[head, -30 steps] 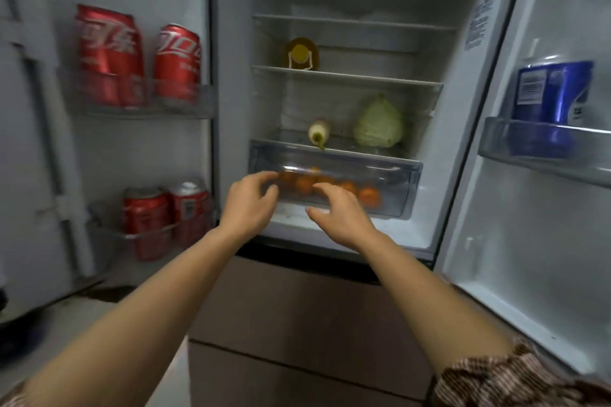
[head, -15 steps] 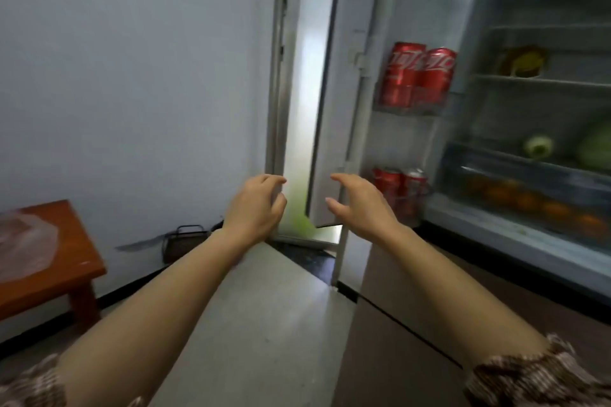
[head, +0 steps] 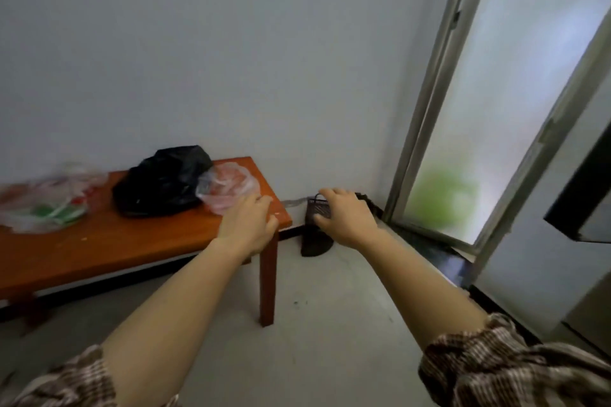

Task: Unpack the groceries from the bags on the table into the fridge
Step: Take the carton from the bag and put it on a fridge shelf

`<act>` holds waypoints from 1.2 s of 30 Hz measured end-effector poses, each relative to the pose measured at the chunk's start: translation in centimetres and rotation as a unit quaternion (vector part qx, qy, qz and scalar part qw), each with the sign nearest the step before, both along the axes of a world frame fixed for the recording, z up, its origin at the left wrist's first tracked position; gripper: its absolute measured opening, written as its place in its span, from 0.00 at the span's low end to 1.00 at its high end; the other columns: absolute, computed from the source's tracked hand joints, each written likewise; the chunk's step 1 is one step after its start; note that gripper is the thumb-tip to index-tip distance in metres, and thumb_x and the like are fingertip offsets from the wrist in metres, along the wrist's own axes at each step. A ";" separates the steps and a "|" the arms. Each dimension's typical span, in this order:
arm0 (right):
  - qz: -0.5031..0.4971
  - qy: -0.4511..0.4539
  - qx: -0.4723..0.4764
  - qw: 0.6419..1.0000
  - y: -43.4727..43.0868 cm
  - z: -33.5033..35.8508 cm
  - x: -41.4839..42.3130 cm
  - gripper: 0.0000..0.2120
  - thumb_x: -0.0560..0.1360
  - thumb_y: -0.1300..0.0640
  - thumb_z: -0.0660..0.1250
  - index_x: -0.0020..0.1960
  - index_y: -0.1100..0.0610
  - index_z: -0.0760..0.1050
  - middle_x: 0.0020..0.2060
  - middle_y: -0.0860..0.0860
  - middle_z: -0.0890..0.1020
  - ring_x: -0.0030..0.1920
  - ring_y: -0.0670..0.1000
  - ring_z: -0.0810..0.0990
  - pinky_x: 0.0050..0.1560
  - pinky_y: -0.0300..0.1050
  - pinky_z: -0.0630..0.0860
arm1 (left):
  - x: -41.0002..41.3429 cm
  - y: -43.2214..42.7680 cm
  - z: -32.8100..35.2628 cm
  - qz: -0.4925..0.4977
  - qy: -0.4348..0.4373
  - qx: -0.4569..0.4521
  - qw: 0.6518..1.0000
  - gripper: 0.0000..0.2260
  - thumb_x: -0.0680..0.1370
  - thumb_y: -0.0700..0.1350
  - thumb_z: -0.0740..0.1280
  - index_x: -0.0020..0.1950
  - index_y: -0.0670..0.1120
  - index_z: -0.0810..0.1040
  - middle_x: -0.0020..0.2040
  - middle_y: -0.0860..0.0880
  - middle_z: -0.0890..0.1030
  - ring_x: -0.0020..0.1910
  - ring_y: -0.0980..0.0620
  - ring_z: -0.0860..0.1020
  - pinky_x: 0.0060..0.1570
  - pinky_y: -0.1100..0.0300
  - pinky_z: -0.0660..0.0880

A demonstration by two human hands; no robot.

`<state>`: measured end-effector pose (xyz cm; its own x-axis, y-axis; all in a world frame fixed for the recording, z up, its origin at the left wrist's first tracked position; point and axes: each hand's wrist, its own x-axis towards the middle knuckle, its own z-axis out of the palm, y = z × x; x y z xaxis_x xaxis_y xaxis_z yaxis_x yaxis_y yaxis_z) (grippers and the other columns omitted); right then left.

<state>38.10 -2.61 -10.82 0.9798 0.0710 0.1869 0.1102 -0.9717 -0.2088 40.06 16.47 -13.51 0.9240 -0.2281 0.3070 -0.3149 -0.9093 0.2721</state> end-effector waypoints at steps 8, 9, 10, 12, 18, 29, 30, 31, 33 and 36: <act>0.094 0.039 -0.022 0.995 16.0 -3.2 10.4 0.28 0.76 0.49 0.63 0.74 0.53 0.61 0.71 0.54 0.69 0.70 0.58 0.66 0.68 0.58 0.64 | 7.2 14.9 -3.1 0.104 0.018 -0.012 0.994 0.20 0.79 0.49 0.59 0.70 0.47 0.69 0.68 0.47 0.70 0.65 0.46 0.68 0.59 0.50 0.70; 0.103 0.040 -0.022 0.994 17.9 -3.8 11.9 0.29 0.76 0.49 0.64 0.74 0.53 0.61 0.71 0.54 0.68 0.70 0.58 0.66 0.68 0.58 0.64 | 8.4 16.6 -3.7 0.113 0.018 -0.012 0.993 0.20 0.79 0.49 0.58 0.70 0.47 0.68 0.68 0.47 0.70 0.66 0.46 0.68 0.59 0.51 0.70; 0.114 0.038 -0.020 0.993 19.7 -4.3 13.4 0.29 0.76 0.49 0.64 0.74 0.53 0.61 0.72 0.54 0.68 0.70 0.58 0.66 0.68 0.58 0.64 | 9.8 18.4 -4.2 0.121 0.020 -0.013 0.992 0.20 0.79 0.49 0.58 0.71 0.47 0.68 0.69 0.47 0.69 0.66 0.46 0.67 0.59 0.50 0.70; 0.136 0.037 -0.014 0.990 23.1 -5.4 16.7 0.29 0.77 0.49 0.64 0.75 0.53 0.61 0.73 0.54 0.67 0.71 0.57 0.65 0.69 0.57 0.65 | 12.7 21.9 -5.1 0.136 0.021 -0.015 0.990 0.20 0.79 0.50 0.58 0.71 0.47 0.67 0.69 0.47 0.69 0.67 0.46 0.67 0.59 0.50 0.71; 0.166 0.067 -0.024 0.983 32.1 -8.2 27.0 0.28 0.78 0.48 0.61 0.76 0.54 0.58 0.72 0.54 0.66 0.72 0.59 0.62 0.70 0.60 0.63 | 21.4 31.5 -7.6 0.161 0.051 -0.021 0.985 0.20 0.80 0.50 0.56 0.72 0.47 0.66 0.71 0.47 0.67 0.69 0.47 0.65 0.61 0.51 0.71; 0.246 0.120 -0.055 0.960 47.6 -12.1 38.1 0.28 0.79 0.48 0.60 0.76 0.54 0.58 0.72 0.54 0.66 0.70 0.58 0.64 0.68 0.57 0.63 | 30.4 47.3 -12.6 0.249 0.082 -0.038 0.964 0.17 0.79 0.46 0.60 0.67 0.44 0.70 0.67 0.46 0.70 0.67 0.47 0.67 0.64 0.51 0.68; 0.249 0.127 -0.058 0.958 48.8 -12.7 38.9 0.28 0.80 0.49 0.60 0.76 0.54 0.58 0.72 0.54 0.66 0.70 0.58 0.63 0.68 0.57 0.63 | 31.1 48.8 -13.2 0.255 0.089 -0.037 0.962 0.18 0.79 0.46 0.60 0.68 0.45 0.70 0.68 0.46 0.70 0.67 0.47 0.67 0.65 0.51 0.68; 0.250 0.134 -0.061 0.957 50.2 -13.2 39.7 0.28 0.80 0.49 0.60 0.76 0.54 0.58 0.72 0.54 0.66 0.71 0.58 0.63 0.69 0.57 0.63 | 31.8 50.3 -13.7 0.261 0.093 -0.031 0.960 0.18 0.79 0.47 0.60 0.69 0.45 0.69 0.68 0.46 0.70 0.67 0.47 0.67 0.66 0.51 0.68; 0.251 0.147 -0.062 0.955 53.0 -14.2 41.5 0.28 0.80 0.49 0.60 0.76 0.54 0.57 0.72 0.54 0.66 0.71 0.59 0.62 0.69 0.57 0.63 | 33.5 53.5 -14.6 0.266 0.097 -0.010 0.959 0.19 0.80 0.47 0.60 0.70 0.45 0.67 0.69 0.45 0.69 0.68 0.47 0.67 0.67 0.51 0.67; 0.249 0.153 -0.054 0.955 57.5 -15.6 44.2 0.27 0.80 0.49 0.60 0.76 0.55 0.58 0.72 0.54 0.66 0.71 0.58 0.62 0.69 0.58 0.63 | 36.3 58.5 -16.1 0.268 0.125 0.005 0.955 0.24 0.80 0.48 0.59 0.74 0.43 0.60 0.74 0.43 0.62 0.74 0.45 0.60 0.72 0.48 0.61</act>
<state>82.28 54.88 -26.42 0.8273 0.5447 -0.1374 0.5137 -0.8325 -0.2074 76.40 75.02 -29.63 0.9530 0.2965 0.0619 0.2704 -0.9248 0.2677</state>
